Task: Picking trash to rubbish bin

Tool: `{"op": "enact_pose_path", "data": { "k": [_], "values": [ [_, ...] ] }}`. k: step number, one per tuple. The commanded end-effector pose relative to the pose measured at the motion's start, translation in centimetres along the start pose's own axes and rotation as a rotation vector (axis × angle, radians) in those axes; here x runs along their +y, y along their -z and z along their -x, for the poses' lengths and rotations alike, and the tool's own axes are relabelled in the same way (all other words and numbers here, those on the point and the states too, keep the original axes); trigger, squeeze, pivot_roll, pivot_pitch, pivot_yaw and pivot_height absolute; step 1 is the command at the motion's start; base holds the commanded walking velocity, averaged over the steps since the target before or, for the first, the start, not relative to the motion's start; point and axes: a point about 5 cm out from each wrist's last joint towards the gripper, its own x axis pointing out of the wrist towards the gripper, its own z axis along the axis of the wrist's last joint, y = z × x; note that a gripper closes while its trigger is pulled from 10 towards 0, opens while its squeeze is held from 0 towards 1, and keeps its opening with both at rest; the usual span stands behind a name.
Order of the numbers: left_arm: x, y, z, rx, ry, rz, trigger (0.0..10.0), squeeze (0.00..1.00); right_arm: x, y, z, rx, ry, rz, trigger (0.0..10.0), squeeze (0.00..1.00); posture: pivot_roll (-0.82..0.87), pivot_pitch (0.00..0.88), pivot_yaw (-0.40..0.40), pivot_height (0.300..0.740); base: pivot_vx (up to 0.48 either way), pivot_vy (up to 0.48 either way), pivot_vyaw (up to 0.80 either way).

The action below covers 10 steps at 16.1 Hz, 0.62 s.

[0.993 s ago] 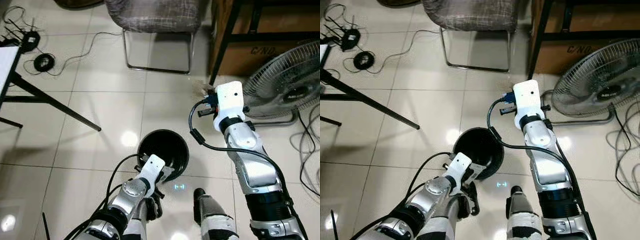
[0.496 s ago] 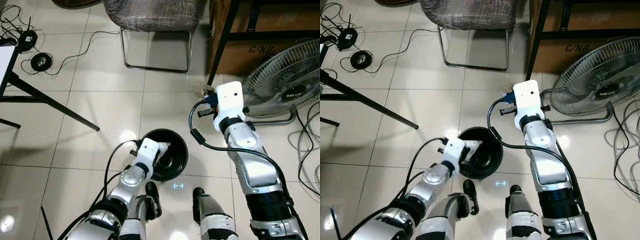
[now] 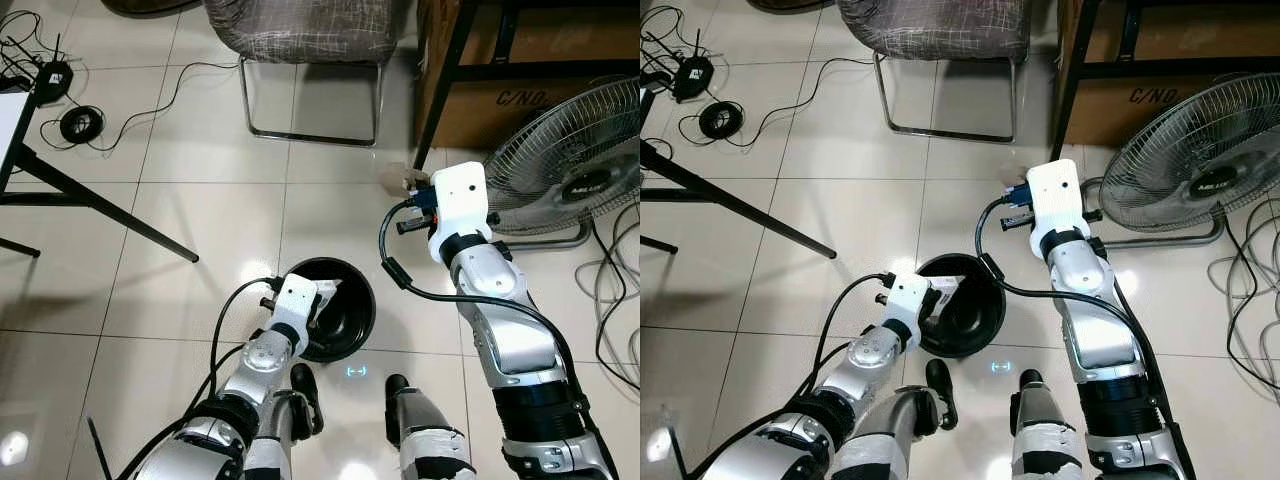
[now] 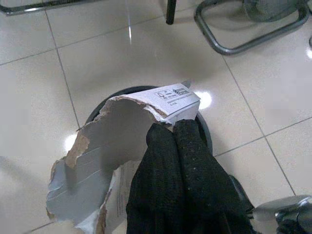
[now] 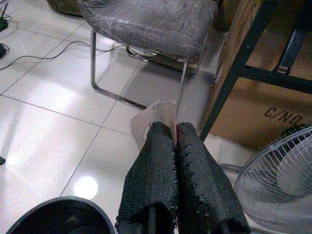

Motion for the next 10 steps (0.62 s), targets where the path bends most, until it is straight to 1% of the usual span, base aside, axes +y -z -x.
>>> {"op": "enact_pose_path", "data": {
  "k": [1,2,3,4,7,9,10],
  "values": [
    [0.2,1.2,0.5,0.032,-0.023,0.021,6.5,0.00,0.4,0.0,0.4,0.003,-0.014,0.000,10.0,0.00,-0.26,0.403,0.139,0.740,0.000,0.000,0.00],
    [0.1,1.0,0.4,0.028,-0.030,0.022,9.4,0.00,0.4,0.0,0.4,0.003,-0.014,0.000,10.0,0.00,-0.26,0.403,0.139,0.740,0.000,0.000,0.00],
    [0.1,1.0,0.4,0.030,-0.032,0.022,9.4,0.00,0.4,0.0,0.4,0.003,-0.015,0.000,10.0,0.00,-0.26,0.403,0.139,0.740,0.000,0.000,0.00],
    [0.0,1.0,0.3,0.030,-0.034,0.025,10.0,0.00,0.5,0.0,0.4,0.003,-0.015,0.001,10.0,0.00,-0.26,0.404,0.139,0.740,0.000,0.000,0.00],
    [-0.7,0.9,0.1,0.033,-0.022,0.027,10.0,0.00,0.5,0.0,0.4,0.004,-0.016,0.001,10.0,0.00,-0.26,0.405,0.138,0.740,0.000,0.000,0.00],
    [-0.8,0.8,0.1,0.031,-0.016,0.028,10.0,0.00,0.4,0.0,0.3,0.003,-0.014,0.003,10.0,0.00,-0.27,0.403,0.139,0.740,0.000,0.000,0.00],
    [-0.9,0.7,0.0,0.027,-0.019,0.022,10.0,0.03,0.3,0.0,0.3,0.003,-0.013,0.004,10.0,0.00,-0.27,0.403,0.139,0.740,0.000,0.000,0.00]
  ]
}}
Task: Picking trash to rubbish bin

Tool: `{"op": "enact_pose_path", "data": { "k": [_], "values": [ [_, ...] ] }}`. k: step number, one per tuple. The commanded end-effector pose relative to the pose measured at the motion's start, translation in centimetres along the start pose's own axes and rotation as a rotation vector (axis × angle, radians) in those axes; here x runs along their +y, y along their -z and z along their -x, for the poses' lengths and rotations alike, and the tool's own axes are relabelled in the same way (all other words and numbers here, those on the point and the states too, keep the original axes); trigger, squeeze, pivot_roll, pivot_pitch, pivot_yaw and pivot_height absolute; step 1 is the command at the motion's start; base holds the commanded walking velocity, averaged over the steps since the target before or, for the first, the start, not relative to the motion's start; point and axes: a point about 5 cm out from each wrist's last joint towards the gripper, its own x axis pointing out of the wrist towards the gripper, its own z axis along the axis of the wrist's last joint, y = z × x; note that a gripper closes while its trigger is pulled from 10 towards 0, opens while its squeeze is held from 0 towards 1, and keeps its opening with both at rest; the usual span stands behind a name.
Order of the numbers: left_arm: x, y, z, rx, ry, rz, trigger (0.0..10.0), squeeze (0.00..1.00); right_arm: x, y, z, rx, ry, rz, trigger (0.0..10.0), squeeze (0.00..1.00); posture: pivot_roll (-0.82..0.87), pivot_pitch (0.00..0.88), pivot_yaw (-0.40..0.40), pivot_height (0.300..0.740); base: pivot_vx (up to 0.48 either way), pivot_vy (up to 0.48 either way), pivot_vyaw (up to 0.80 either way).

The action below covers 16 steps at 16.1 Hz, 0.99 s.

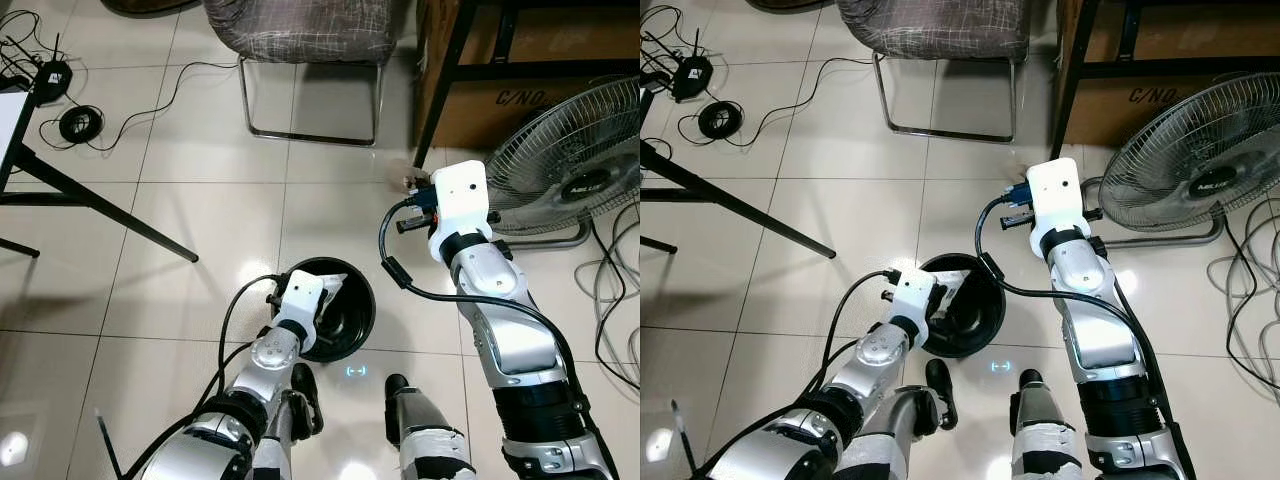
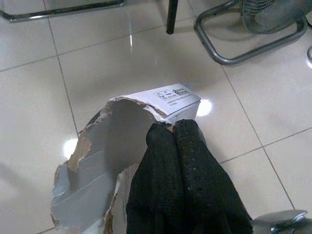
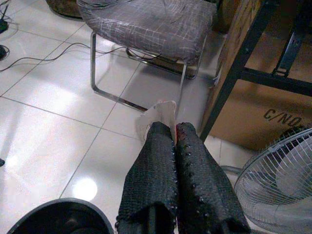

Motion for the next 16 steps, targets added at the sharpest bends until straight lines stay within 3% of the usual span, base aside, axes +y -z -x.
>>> {"op": "enact_pose_path", "data": {
  "k": [1,2,16],
  "values": [
    [-0.08,1.45,0.52,0.050,-0.008,0.011,10.0,0.17,0.32,0.17,0.31,0.011,-0.013,0.003,10.0,0.00,-0.27,0.403,0.139,0.740,0.000,0.000,0.00],
    [-0.07,1.36,0.48,0.046,-0.013,0.011,10.0,1.00,0.32,0.19,0.36,0.011,-0.013,0.003,10.0,0.00,-0.27,0.402,0.141,0.740,0.000,0.000,0.00],
    [0.33,1.16,0.47,0.031,-0.041,0.012,10.0,1.00,0.28,0.21,0.35,0.010,-0.013,0.004,10.0,0.00,-0.27,0.395,0.139,0.740,0.000,0.000,0.00]
  ]
}}
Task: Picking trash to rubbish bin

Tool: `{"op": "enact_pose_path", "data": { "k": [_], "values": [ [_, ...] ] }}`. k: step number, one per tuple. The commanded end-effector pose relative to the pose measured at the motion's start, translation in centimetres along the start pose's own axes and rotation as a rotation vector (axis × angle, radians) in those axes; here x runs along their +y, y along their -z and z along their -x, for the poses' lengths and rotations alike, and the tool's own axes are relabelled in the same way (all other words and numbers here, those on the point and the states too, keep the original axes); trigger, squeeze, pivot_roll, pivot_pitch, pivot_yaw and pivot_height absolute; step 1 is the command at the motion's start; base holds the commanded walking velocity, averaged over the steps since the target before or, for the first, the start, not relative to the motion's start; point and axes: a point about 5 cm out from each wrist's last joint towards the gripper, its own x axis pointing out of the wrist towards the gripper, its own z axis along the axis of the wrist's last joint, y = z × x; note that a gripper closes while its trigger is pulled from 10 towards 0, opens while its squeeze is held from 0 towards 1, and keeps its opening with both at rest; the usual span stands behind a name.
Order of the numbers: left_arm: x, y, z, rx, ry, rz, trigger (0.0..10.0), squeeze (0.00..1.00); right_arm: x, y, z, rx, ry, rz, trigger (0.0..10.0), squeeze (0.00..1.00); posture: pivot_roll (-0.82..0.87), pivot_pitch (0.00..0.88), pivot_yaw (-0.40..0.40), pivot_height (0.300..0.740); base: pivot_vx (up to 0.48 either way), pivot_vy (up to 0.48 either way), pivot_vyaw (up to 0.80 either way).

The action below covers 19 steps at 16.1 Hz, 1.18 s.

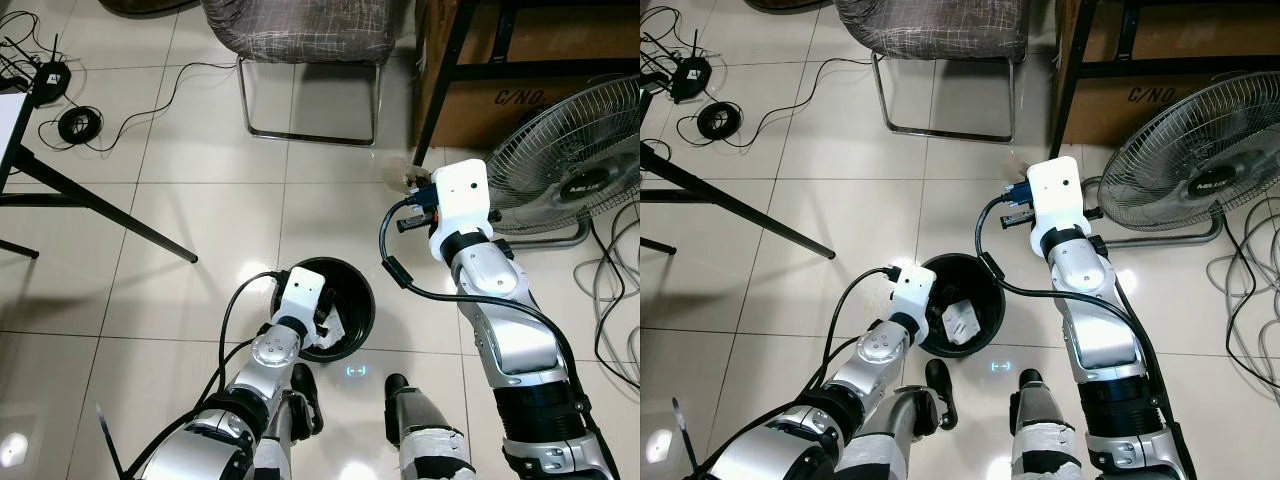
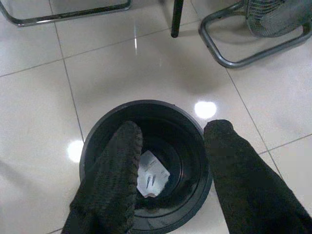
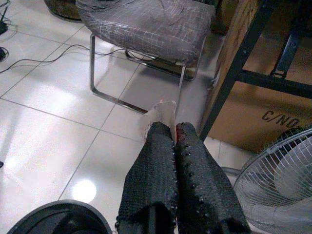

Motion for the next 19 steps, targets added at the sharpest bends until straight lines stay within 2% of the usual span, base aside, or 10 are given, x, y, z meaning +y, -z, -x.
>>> {"op": "enact_pose_path", "data": {
  "k": [1,5,6,9,10,11,14,16,19],
  "values": [
    [0.7,1.0,0.6,0.014,-0.034,0.008,10.0,1.00,0.4,0.5,0.2,0.021,-0.018,0.001,10.0,0.00,-0.27,0.391,0.137,0.740,0.000,0.000,0.00],
    [2.8,1.3,1.3,-0.008,-0.059,0.006,10.0,1.00,0.2,1.4,-0.2,0.057,-0.029,-0.017,10.0,0.00,-0.24,0.381,0.137,0.740,0.000,0.000,0.00],
    [4.2,1.8,2.2,-0.022,-0.067,-0.013,10.0,1.00,-0.1,2.7,-0.4,0.107,-0.034,-0.035,10.0,0.00,-0.22,0.377,0.141,0.740,0.000,0.000,0.00],
    [5.7,2.4,3.5,-0.035,-0.068,-0.036,10.0,1.00,-0.5,4.4,-0.6,0.167,-0.049,-0.035,10.0,0.00,-0.19,0.372,0.147,0.740,0.000,0.000,0.00],
    [6.6,2.9,4.8,-0.040,-0.064,-0.052,10.0,1.00,-0.5,5.6,-0.7,0.213,-0.063,-0.051,10.0,0.00,-0.17,0.370,0.147,0.740,0.000,0.000,0.00],
    [7.7,4.1,7.0,-0.016,-0.074,-0.078,10.0,1.00,0.5,7.5,-0.6,0.281,-0.135,-0.024,10.0,0.00,-0.14,0.365,0.144,0.740,0.000,0.000,0.00],
    [8.3,4.7,8.9,-0.004,-0.081,-0.070,10.0,1.00,1.7,8.9,-0.6,0.329,-0.207,-0.011,10.0,0.00,-0.12,0.363,0.137,0.740,0.000,0.000,0.00],
    [8.4,3.8,10.4,-0.016,-0.063,-0.073,10.0,1.00,3.0,10.2,-0.6,0.375,-0.285,0.001,10.0,0.00,-0.10,0.362,0.135,0.740,0.000,0.000,0.00],
    [8.3,3.1,11.5,-0.019,-0.030,-0.079,10.0,1.00,4.3,10.8,-0.7,0.397,-0.356,0.001,10.0,0.00,-0.08,0.361,0.136,0.740,0.000,0.000,0.00]
  ]
}}
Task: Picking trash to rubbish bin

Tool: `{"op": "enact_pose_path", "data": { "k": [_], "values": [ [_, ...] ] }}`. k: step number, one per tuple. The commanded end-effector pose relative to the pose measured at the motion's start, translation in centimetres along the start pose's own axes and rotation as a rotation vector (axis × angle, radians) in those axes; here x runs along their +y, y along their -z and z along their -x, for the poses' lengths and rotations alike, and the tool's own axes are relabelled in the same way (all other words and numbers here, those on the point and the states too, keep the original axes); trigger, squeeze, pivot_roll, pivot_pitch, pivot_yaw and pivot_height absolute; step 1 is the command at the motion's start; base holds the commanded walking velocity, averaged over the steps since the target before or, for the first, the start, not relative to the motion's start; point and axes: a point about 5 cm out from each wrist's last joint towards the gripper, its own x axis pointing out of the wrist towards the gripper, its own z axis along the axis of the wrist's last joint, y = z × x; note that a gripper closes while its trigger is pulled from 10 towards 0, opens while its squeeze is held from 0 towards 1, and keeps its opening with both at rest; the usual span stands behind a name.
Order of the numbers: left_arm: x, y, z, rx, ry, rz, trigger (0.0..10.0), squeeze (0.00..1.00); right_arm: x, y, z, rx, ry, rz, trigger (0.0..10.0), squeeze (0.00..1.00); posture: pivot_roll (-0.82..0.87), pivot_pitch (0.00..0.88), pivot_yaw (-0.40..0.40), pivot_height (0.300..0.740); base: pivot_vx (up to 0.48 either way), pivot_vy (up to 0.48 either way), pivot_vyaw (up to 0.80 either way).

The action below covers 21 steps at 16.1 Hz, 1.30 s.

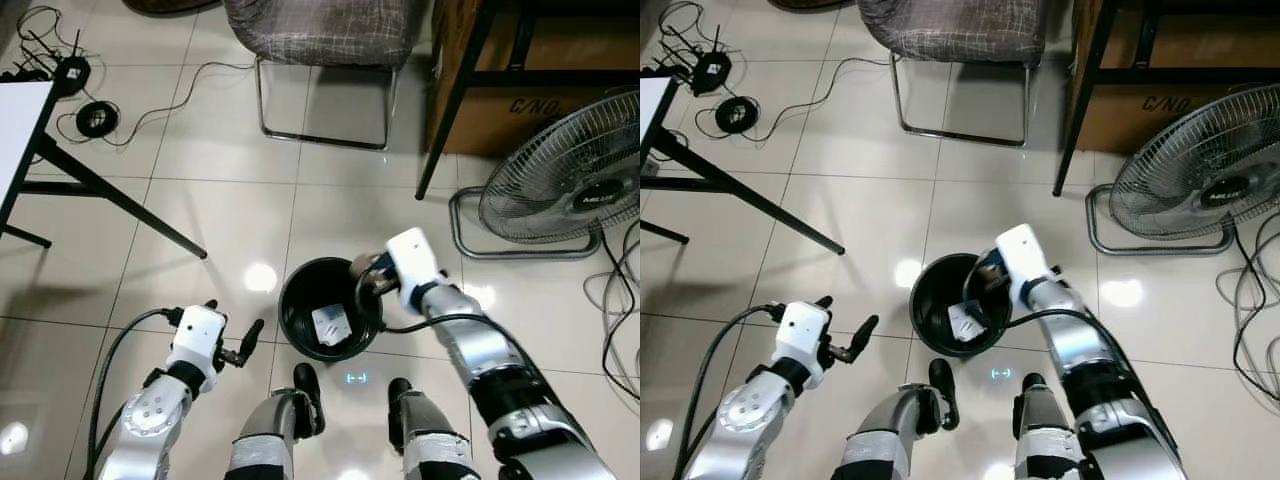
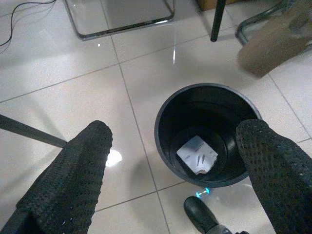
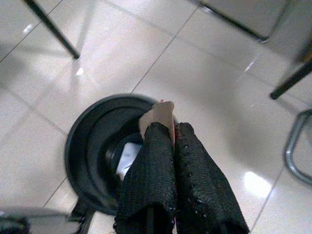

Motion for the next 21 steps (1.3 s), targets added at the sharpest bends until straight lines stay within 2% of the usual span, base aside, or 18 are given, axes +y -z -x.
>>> {"op": "enact_pose_path", "data": {
  "k": [1,4,8,12,17,21],
  "values": [
    [0.0,0.8,1.0,0.045,0.007,0.009,10.0,1.00,1.1,0.7,-0.3,0.026,-0.058,-0.007,10.0,0.00,-0.07,0.360,0.138,0.740,0.000,0.000,0.00],
    [0.2,0.3,1.5,0.057,-0.013,0.018,10.0,1.00,2.3,1.6,-1.0,0.067,-0.109,-0.062,10.0,0.00,-0.06,0.359,0.136,0.740,0.000,0.000,0.00],
    [-0.3,0.1,2.1,0.076,0.005,0.036,10.0,1.00,5.0,2.5,-1.8,0.115,-0.184,-0.074,10.0,0.00,-0.02,0.359,0.134,0.740,0.000,0.000,0.00],
    [-0.7,0.0,2.5,0.091,0.017,0.041,10.0,1.00,6.8,2.4,-2.1,0.120,-0.254,-0.078,10.0,0.00,-0.01,0.361,0.133,0.740,0.000,0.000,0.00],
    [-0.7,-0.1,2.6,0.098,0.005,0.047,10.0,1.00,7.5,3.8,-1.7,0.160,-0.295,-0.069,10.0,0.02,-0.01,0.364,0.127,0.740,0.000,0.000,0.00],
    [-0.9,-0.1,2.6,0.105,0.011,0.049,10.0,1.00,7.3,5.8,-1.2,0.242,-0.298,-0.013,10.0,0.01,-0.01,0.360,0.125,0.740,0.000,0.000,0.00]
  ]
}}
